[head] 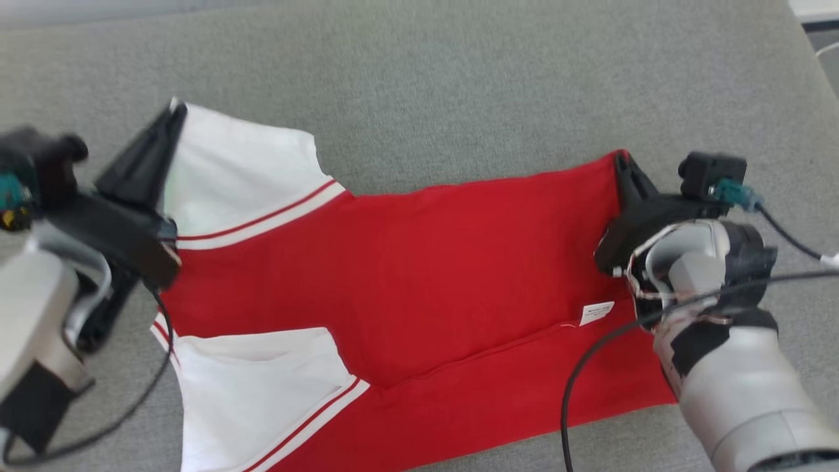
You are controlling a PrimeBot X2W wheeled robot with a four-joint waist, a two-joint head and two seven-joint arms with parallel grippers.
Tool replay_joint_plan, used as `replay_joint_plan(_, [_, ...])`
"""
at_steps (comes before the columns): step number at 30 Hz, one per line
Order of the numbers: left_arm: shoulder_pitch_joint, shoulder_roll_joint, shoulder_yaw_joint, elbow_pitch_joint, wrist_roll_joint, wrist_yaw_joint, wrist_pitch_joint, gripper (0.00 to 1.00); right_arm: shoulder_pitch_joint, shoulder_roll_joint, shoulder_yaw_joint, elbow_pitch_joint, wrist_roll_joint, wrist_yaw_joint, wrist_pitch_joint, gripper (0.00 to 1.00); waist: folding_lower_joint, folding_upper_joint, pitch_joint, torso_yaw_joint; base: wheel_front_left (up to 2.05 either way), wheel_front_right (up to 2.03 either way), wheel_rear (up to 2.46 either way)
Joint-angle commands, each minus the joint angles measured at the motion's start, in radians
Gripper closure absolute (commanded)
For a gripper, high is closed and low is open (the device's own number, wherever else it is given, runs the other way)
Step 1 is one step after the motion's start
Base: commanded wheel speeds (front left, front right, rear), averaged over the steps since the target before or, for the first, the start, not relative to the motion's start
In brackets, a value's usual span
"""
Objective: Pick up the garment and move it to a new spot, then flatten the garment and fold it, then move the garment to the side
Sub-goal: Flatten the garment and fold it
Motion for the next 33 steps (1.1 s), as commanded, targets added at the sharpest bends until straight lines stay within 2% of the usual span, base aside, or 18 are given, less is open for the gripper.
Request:
replay_joint_plan(1, [0.041,0.012,0.005,-0.02,-0.01,0.011,-0.017,1.0,0.038,-0.003,0.012,-0.011,0.01,0.0,-0.013,1.0,0.0,0.0,-0.028,0.011,0.0,0.0,0.0])
replay_joint_plan(6, [0.172,0.026,0.022,-0.145,-0.022,0.06,-0.064,1.0,0.138,-0.029,0.052,-0.107,0.068,0.0,-0.03,1.0,0.0,0.0,-0.085,0.03,0.0,0.0,0.0])
replay_joint_plan(10, [0.282,0.041,0.047,-0.267,-0.022,0.108,-0.083,1.0,0.234,-0.075,0.077,-0.212,0.124,0.0,-0.032,1.0,0.0,0.0,-0.118,0.049,0.0,0.0,0.0])
replay_joint_plan(16, [0.441,0.067,0.085,-0.414,0.038,0.174,-0.097,1.0,0.354,-0.126,0.102,-0.354,0.198,0.0,-0.032,1.0,0.0,0.0,-0.136,0.063,0.0,0.0,0.0])
replay_joint_plan(18, [0.493,0.047,0.114,-0.464,0.062,0.19,-0.096,1.0,0.389,-0.132,0.112,-0.397,0.229,0.0,-0.025,1.0,0.0,0.0,-0.138,0.067,0.0,0.0,0.0])
replay_joint_plan(24, [0.646,-0.002,0.166,-0.528,0.175,0.198,-0.097,1.0,0.503,-0.174,0.099,-0.518,0.283,0.0,0.011,1.0,0.0,0.0,-0.147,0.093,0.0,0.0,0.0])
replay_joint_plan(31, [0.781,-0.109,0.241,-0.556,0.27,0.157,-0.097,1.0,0.648,-0.204,0.049,-0.65,0.304,0.0,0.07,1.0,0.0,0.0,-0.169,0.117,0.0,0.0,0.0])
replay_joint_plan(33, [0.814,-0.125,0.264,-0.537,0.296,0.138,-0.097,1.0,0.688,-0.208,0.029,-0.686,0.301,0.0,0.086,1.0,0.0,0.0,-0.173,0.124,0.0,0.0,0.0])
